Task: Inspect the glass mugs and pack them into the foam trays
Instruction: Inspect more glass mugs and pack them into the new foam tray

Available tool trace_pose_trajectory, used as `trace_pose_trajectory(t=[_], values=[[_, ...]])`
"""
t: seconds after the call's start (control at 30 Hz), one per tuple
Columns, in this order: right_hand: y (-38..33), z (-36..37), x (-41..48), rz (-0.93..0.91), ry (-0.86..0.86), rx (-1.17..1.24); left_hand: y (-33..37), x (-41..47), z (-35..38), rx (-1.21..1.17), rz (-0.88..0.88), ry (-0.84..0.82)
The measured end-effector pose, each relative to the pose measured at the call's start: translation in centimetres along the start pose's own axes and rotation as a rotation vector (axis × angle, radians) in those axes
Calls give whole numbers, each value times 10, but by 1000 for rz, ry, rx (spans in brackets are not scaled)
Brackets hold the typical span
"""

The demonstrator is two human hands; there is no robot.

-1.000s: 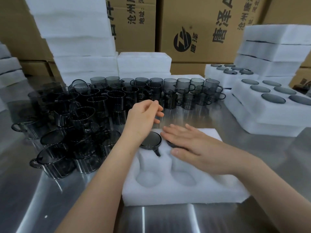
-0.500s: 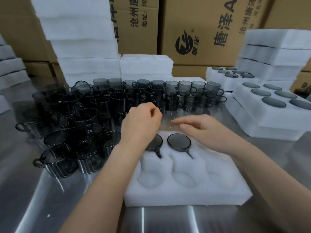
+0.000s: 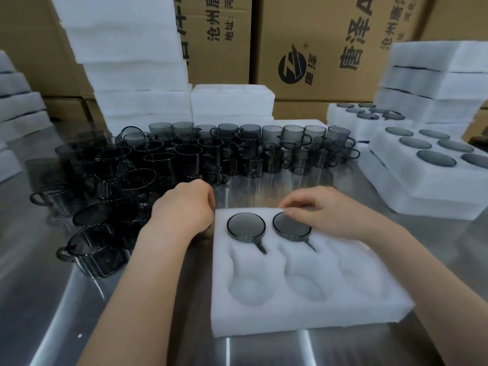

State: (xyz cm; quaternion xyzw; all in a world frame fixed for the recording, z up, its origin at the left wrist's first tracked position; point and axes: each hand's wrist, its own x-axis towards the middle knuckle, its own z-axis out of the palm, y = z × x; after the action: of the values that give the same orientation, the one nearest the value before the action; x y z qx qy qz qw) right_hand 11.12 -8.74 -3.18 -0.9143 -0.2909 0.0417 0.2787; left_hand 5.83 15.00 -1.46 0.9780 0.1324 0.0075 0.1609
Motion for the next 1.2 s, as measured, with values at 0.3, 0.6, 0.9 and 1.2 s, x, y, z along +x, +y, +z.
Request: trace_pose_trajectory(t=[0.3, 0.6, 0.9, 1.2], values=[[-2, 1, -2, -7, 11, -5, 1, 10, 8, -172, 70, 96], [-10, 8, 5, -3, 86, -5, 17, 14, 8, -575, 501, 691], [-19, -7, 20, 127, 146, 1250, 33, 7, 19, -855, 865, 481], [-20, -6, 21, 24, 137, 1345, 40, 13, 12, -966, 572, 262]])
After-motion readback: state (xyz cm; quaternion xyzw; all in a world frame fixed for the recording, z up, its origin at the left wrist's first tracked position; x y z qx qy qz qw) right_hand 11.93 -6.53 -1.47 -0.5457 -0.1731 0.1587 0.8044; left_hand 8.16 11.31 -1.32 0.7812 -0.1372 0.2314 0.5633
